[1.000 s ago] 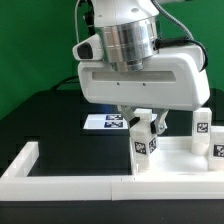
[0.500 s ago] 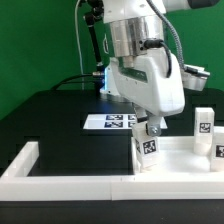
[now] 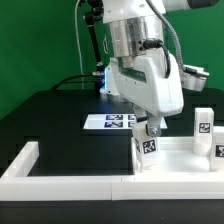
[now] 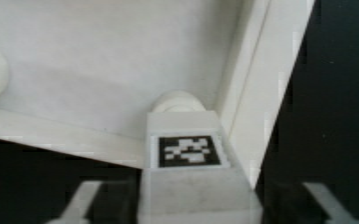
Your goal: Assemble square table
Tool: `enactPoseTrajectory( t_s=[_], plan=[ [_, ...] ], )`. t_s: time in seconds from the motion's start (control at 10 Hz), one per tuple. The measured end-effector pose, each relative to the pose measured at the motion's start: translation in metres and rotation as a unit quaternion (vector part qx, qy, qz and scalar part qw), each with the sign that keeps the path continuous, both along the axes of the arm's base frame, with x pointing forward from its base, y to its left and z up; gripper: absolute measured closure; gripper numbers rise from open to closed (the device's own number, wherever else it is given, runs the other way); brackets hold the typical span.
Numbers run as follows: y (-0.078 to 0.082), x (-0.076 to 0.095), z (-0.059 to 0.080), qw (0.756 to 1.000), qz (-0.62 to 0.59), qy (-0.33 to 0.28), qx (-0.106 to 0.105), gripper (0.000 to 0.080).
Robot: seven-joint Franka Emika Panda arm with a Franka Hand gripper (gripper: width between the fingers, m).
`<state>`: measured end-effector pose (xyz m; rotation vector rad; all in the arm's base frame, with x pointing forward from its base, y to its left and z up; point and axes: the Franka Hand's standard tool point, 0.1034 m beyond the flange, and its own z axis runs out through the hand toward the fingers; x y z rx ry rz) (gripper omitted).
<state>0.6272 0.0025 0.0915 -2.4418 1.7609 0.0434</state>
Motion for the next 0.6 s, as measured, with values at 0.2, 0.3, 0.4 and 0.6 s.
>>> enactPoseTrajectory(
  t_s=[0.2, 0.3, 0.4, 0.6],
  plan=[
    [0.0000, 0.0000, 0.0000, 1.000, 0.000, 0.000, 0.000, 0.0288],
    [0.0000, 0.0000, 0.0000, 1.000, 0.000, 0.000, 0.000, 0.0179],
    [0.0001, 0.0016, -0.0002, 0.999, -0.044, -0.002, 0.003, 0.0158],
    [-0.0015, 0.0014, -0.0010, 0.999, 0.046, -0.013, -0.006, 0.0151]
  ],
)
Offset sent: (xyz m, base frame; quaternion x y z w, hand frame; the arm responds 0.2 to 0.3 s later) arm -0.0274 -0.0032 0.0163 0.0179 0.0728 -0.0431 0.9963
